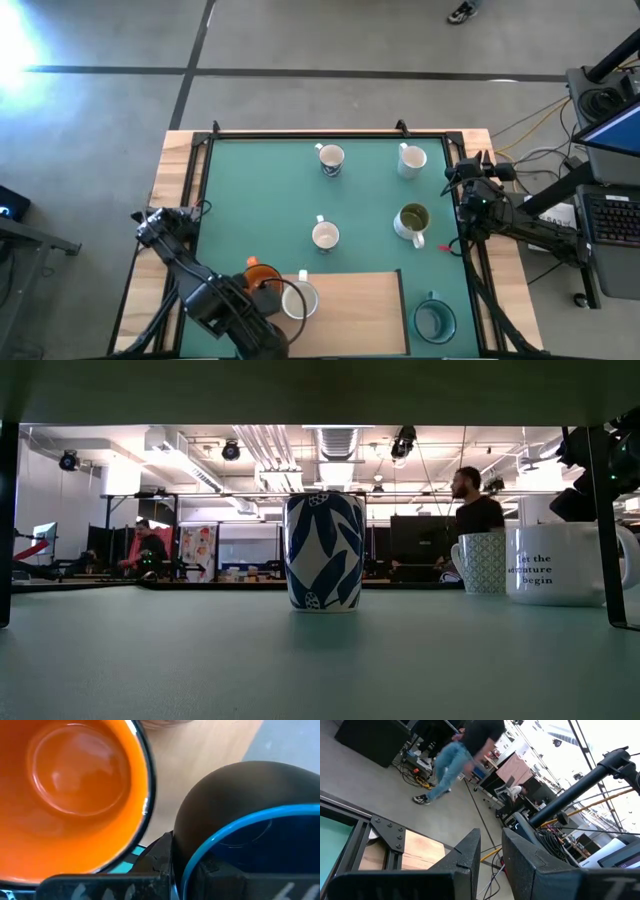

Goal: Place coffee mugs
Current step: Put the black blue mug on the shelf

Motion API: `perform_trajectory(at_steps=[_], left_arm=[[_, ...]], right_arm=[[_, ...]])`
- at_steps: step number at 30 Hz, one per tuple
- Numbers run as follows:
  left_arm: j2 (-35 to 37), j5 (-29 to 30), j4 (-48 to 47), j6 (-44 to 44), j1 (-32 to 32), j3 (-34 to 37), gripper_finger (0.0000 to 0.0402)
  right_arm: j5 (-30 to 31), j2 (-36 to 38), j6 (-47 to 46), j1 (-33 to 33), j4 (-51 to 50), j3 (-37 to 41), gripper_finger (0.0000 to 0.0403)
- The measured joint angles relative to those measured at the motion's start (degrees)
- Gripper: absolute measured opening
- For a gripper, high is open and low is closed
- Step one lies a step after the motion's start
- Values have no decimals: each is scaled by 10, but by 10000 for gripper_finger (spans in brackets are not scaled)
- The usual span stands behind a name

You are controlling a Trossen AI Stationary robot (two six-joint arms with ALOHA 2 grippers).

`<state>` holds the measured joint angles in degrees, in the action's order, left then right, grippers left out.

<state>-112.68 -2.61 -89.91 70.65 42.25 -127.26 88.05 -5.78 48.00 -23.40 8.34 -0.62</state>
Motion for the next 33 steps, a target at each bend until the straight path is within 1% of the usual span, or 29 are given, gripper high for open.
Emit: perform_trajectory(at_steps=[6,14,25,33], left_arm=[[0,0,-1,-8,-1,16,7],[1,2,0,-10,-1,21,8],[1,5,0,24,-3,23,9],[2,6,3,39,-3,39,9]], right_arm=[[0,0,0,0,0,0,68],[0,0,0,0,0,0,68],[0,0,0,0,0,0,68],[0,0,0,0,0,0,68]])
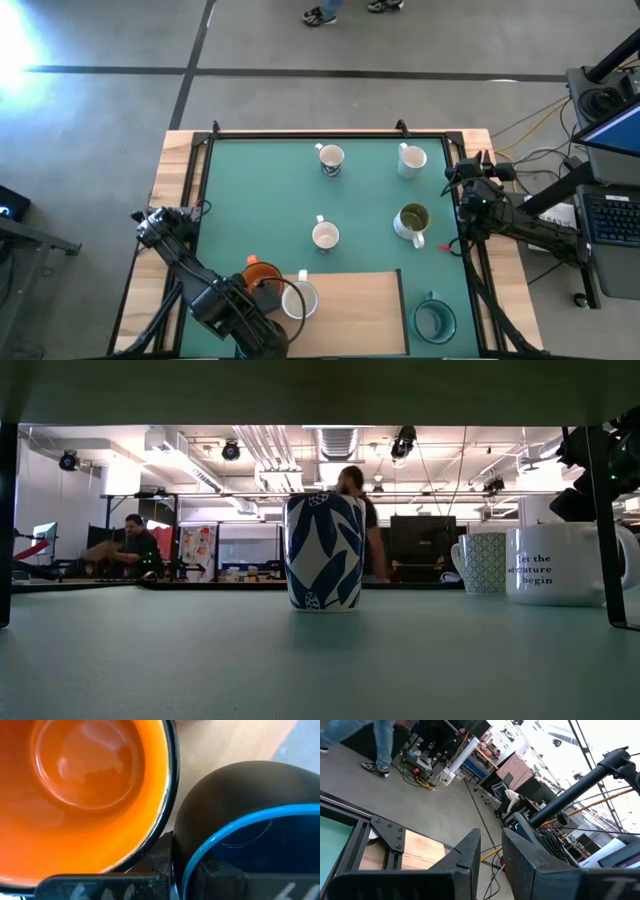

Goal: Place coffee mugs
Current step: Put the black blue mug on the shelf

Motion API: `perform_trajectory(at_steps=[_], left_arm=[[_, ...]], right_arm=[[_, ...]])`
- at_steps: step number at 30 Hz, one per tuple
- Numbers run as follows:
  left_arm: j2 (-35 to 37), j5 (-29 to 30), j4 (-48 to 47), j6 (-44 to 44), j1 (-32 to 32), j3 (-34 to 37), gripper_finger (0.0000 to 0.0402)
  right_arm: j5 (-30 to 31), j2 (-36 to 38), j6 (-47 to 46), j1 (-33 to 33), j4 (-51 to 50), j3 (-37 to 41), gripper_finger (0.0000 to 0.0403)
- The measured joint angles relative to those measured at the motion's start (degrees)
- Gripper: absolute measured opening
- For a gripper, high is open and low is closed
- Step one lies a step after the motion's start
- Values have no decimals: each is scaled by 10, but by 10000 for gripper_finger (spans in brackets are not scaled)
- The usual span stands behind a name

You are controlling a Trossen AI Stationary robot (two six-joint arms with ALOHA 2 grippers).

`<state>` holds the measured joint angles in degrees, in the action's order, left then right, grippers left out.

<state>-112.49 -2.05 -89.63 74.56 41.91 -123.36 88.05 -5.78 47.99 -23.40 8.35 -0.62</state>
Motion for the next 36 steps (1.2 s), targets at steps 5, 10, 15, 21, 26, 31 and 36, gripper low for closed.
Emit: perform_trajectory(at_steps=[5,10,15,21,26,31,36], left_arm=[[0,6,-4,2,-3,10,9],[0,6,-4,1,-4,12,9],[0,2,-4,1,-4,12,10],[0,-14,-2,0,-4,12,32],[-1,-19,-4,0,-4,3,38],[-1,-19,-5,1,-4,-15,38],[-1,-19,-5,1,-4,-19,38]], right_arm=[[0,0,0,0,0,0,68],[0,0,0,0,0,0,68],[0,0,0,0,0,0,68],[0,0,0,0,0,0,68],[0,0,0,0,0,0,68],[0,0,0,0,0,0,68],[0,0,0,0,0,0,68]])
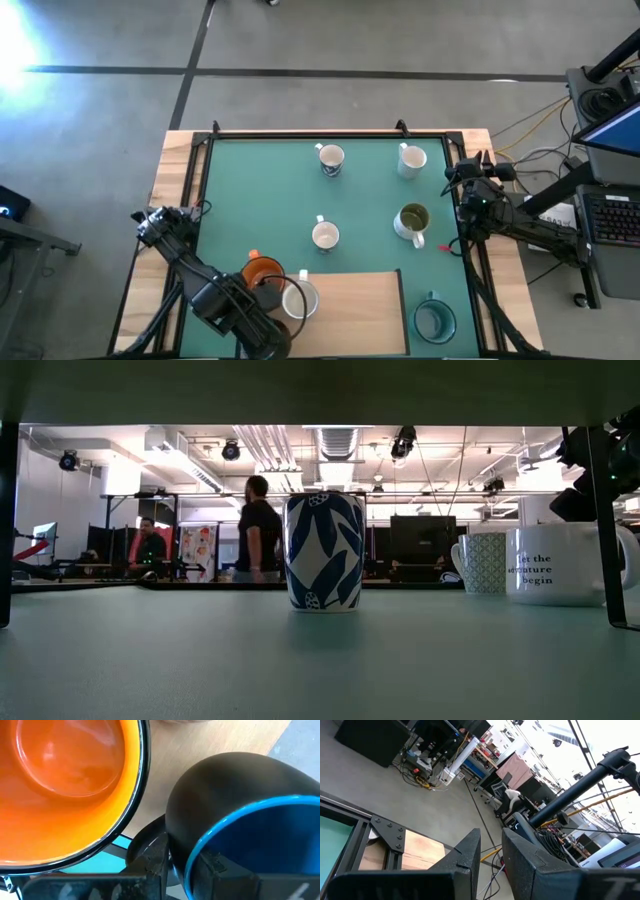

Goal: Place coffee mugs
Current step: Put the black blue mug on the shelf

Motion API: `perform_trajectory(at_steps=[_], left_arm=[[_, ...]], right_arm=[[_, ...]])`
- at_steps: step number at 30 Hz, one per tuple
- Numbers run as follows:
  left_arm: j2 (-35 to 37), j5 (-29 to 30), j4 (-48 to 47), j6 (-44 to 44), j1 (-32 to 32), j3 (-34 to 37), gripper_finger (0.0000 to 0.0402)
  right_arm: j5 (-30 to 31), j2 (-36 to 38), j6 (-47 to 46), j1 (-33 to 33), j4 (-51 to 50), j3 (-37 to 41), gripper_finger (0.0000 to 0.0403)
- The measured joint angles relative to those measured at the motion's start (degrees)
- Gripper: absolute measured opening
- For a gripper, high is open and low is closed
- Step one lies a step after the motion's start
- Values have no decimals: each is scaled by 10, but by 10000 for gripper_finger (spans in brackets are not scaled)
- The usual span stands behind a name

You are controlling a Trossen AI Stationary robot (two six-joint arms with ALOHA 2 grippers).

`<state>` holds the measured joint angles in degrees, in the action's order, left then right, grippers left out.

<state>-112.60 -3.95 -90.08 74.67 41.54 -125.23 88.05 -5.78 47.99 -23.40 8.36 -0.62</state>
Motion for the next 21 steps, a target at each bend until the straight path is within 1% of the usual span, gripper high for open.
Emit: perform_trajectory(at_steps=[21], left_arm=[[-1,4,30,9,0,0,39]], right_arm=[[0,0,0,0,0,0,68]])
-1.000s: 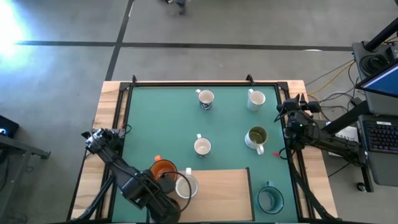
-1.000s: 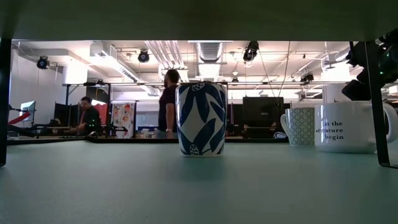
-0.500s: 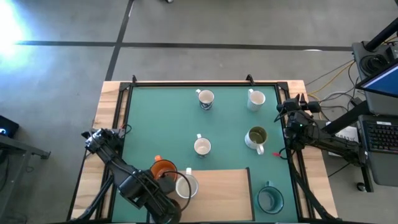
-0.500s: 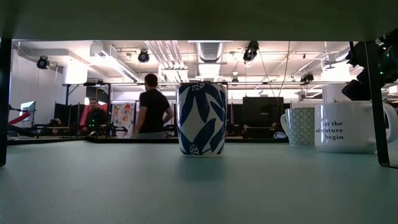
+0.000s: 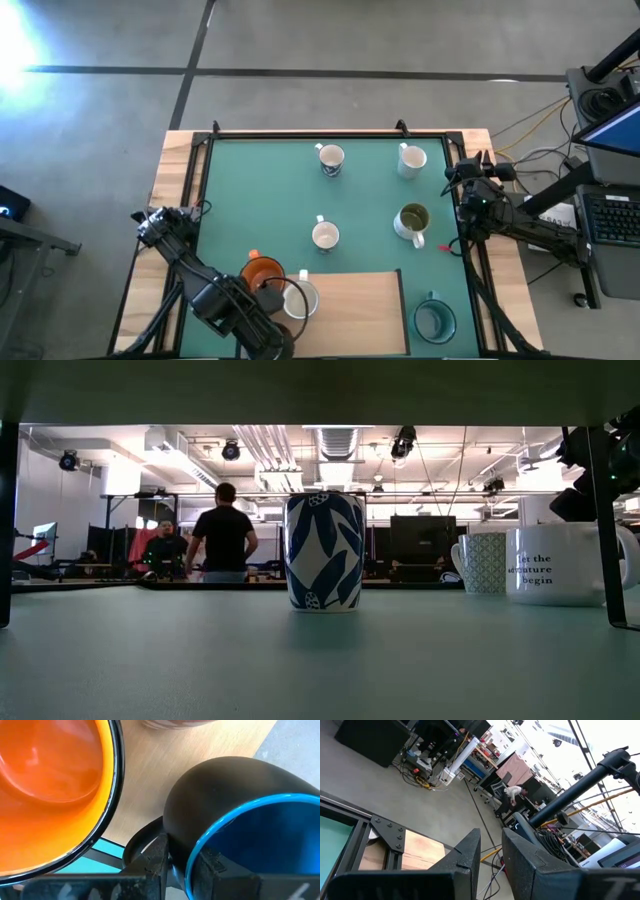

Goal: Place coffee mugs
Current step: Put the black blue mug on the shelf

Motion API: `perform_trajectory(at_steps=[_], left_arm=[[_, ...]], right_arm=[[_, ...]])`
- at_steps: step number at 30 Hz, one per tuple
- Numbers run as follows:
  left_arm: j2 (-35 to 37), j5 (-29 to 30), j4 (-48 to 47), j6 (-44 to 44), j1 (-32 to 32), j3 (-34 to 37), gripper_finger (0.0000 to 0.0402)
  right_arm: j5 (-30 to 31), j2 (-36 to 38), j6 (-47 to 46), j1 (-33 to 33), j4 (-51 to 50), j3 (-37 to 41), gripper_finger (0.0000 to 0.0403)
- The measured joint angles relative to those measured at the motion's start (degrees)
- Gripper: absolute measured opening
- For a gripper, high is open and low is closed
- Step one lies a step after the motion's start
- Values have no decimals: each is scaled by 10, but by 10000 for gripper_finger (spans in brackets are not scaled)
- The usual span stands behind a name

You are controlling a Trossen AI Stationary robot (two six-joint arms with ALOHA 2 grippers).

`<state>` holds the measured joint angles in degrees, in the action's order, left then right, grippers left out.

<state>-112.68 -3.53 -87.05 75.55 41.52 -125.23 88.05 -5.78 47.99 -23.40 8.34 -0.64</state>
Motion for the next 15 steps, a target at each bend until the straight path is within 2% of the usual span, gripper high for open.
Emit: perform_trajectory(at_steps=[15], left_arm=[[0,11,-30,6,0,-22,38]], right_arm=[[0,0,0,0,0,0,68]])
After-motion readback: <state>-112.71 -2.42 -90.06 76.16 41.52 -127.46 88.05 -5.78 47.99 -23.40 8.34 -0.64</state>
